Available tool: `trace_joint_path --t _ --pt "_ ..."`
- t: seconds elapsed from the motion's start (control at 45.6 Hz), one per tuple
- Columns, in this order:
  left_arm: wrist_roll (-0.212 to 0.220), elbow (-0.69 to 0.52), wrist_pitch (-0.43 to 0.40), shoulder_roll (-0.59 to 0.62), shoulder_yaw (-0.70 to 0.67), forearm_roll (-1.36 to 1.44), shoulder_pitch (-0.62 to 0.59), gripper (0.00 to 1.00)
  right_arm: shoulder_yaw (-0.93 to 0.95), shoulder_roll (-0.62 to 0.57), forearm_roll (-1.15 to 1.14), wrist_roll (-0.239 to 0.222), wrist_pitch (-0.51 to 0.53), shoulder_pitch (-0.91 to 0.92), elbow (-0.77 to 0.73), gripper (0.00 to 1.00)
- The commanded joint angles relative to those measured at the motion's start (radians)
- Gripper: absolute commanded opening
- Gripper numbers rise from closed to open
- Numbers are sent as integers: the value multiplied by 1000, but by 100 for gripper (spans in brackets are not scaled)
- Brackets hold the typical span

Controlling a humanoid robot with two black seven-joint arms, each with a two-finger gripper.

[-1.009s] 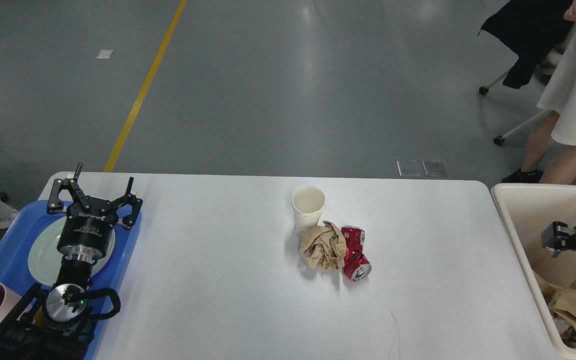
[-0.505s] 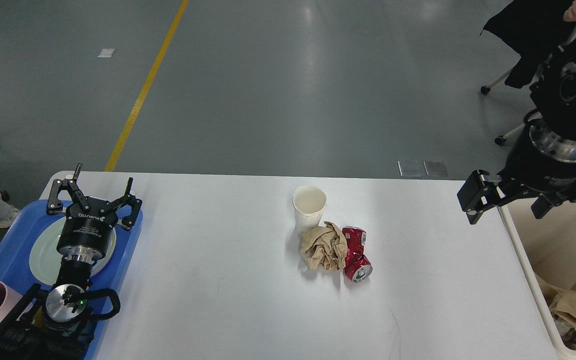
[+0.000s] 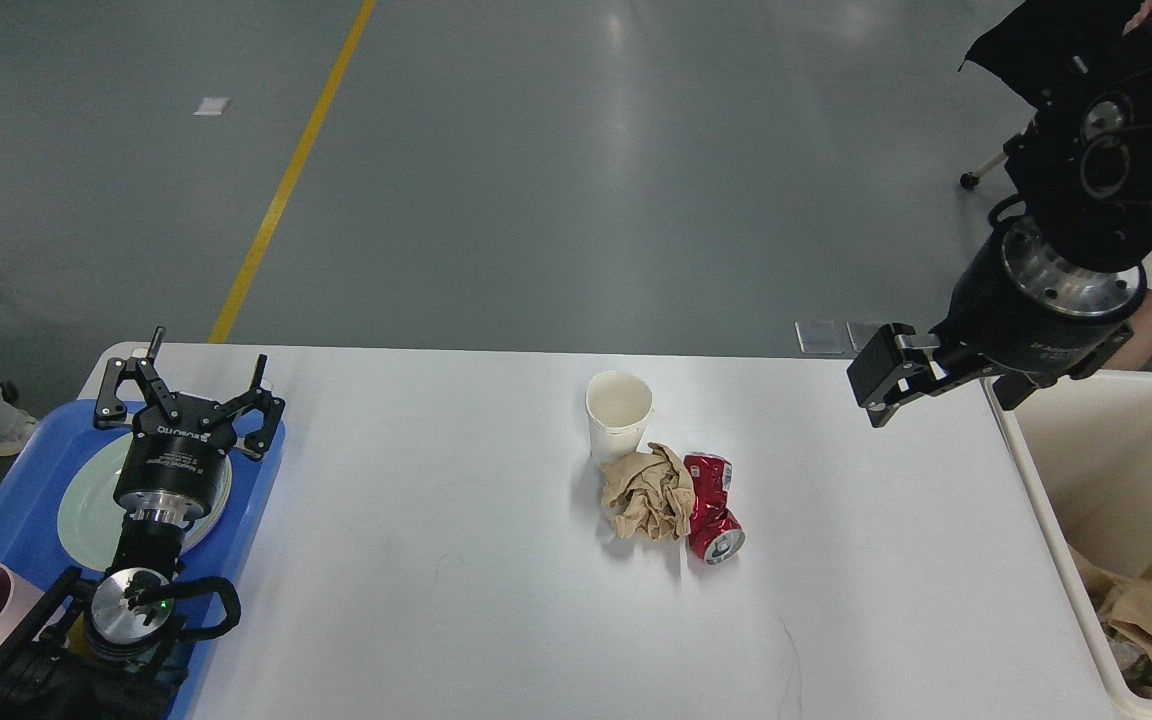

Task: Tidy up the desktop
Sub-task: 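Raise the right gripper out of the bin toward the white paper cup, then lower the right gripper onto the white paper cup and grasp it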

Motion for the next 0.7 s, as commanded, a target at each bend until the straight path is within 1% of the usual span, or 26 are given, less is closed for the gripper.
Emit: trace_joint_path --t 0.0,0.066,0.154,0.219,0.285,0.395,0.548,0.592,0.68 --pt "0 0 0 1 0 0 -1 97 64 6 -2 0 -93 -95 -65 100" --pt "0 0 0 1 0 0 -1 97 121 30 -2 -1 -127 -174 -132 100" --pt "0 0 0 0 0 0 -1 97 182 99 -2 -1 -139 -235 -224 100" --pt "0 0 0 0 0 0 0 97 212 125 -5 -1 -142 -308 -310 100" --pt "0 0 0 0 0 0 -1 97 245 164 -5 -1 -141 -397 -422 100" --pt "0 0 0 0 0 2 -1 97 267 286 -5 -1 -145 -537 -627 100" --pt "0 0 0 0 0 2 -1 97 282 389 -5 -1 -156 -735 -879 100" --pt "0 0 0 1 0 0 -1 97 291 412 -3 -1 -173 -783 -934 100" --pt "0 0 0 0 0 2 -1 97 308 438 -5 -1 -252 -855 -998 100"
